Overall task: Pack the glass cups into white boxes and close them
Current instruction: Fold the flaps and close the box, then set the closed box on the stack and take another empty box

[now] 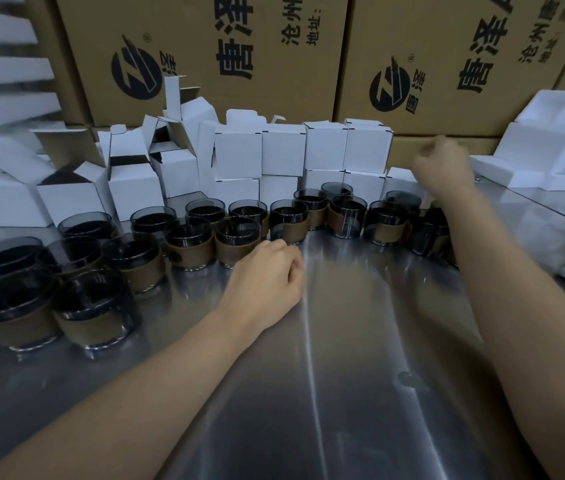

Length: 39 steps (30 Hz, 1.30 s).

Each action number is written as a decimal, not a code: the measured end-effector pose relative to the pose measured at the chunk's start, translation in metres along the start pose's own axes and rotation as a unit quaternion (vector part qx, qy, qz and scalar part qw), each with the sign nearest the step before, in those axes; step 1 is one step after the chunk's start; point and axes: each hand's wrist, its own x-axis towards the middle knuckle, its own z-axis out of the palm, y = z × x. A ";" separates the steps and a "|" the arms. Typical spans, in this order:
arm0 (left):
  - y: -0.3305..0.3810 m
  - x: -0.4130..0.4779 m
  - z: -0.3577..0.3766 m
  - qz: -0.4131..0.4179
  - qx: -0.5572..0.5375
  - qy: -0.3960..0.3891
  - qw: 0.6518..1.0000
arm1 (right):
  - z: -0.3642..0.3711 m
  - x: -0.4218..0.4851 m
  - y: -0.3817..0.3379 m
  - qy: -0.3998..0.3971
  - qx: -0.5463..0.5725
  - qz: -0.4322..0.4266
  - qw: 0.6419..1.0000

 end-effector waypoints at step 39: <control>-0.065 0.057 -0.111 -0.288 0.044 0.204 0.935 | 0.079 -0.217 -0.086 -0.209 0.145 -0.177 0.951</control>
